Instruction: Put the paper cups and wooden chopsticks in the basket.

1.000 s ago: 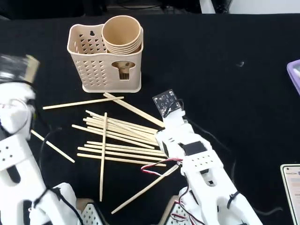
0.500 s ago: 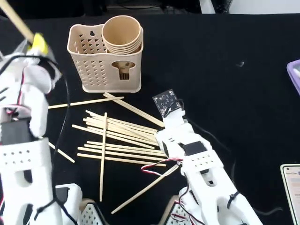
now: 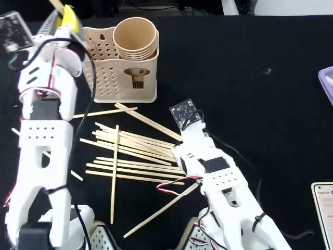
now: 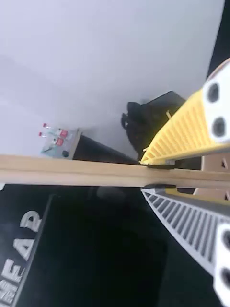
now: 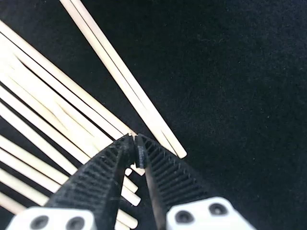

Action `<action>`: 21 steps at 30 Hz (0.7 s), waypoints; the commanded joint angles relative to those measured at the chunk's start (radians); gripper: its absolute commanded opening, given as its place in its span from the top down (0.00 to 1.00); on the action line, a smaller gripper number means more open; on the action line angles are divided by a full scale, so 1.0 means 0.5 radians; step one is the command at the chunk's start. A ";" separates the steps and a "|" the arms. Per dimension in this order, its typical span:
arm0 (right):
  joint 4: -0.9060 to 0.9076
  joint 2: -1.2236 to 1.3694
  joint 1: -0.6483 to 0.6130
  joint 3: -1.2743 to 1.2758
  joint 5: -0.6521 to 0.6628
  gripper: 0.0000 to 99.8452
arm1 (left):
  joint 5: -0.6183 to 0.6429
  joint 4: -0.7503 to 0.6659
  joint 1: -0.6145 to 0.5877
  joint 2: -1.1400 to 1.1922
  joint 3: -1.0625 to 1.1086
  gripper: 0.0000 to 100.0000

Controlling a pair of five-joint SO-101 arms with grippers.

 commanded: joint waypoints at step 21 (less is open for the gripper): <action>-0.037 -0.051 -0.049 -0.008 0.021 0.98 | 0.000 1.010 0.041 0.107 -0.738 0.89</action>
